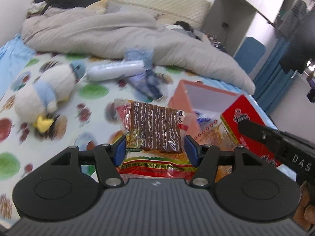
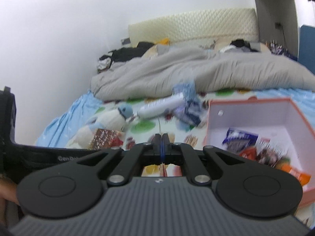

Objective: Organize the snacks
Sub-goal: 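Lower both packs over the pink box and open both tools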

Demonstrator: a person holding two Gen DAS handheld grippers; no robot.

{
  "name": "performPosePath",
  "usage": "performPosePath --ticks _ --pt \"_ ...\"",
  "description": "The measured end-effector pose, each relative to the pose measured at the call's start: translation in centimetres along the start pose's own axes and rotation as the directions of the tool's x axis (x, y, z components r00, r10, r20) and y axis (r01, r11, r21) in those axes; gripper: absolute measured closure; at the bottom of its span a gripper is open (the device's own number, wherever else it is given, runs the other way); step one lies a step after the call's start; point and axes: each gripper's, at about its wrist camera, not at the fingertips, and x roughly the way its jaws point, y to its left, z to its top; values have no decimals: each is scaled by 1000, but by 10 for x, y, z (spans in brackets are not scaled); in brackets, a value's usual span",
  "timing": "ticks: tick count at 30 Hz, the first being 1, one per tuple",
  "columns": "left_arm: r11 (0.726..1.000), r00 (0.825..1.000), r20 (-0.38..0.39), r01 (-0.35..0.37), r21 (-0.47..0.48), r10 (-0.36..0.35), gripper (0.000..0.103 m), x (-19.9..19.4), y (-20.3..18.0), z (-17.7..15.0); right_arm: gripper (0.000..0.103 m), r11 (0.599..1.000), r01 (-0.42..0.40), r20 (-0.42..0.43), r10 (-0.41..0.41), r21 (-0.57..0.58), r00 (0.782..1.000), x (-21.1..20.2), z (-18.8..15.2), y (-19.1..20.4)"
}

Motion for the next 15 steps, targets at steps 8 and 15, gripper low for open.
performPosePath --ticks 8,15 --pt "997 998 29 59 55 -61 37 6 -45 37 100 999 46 76 -46 4 996 -14 38 -28" --pt "991 994 25 104 82 -107 37 16 -82 51 100 995 92 94 -95 36 991 -19 49 -64"
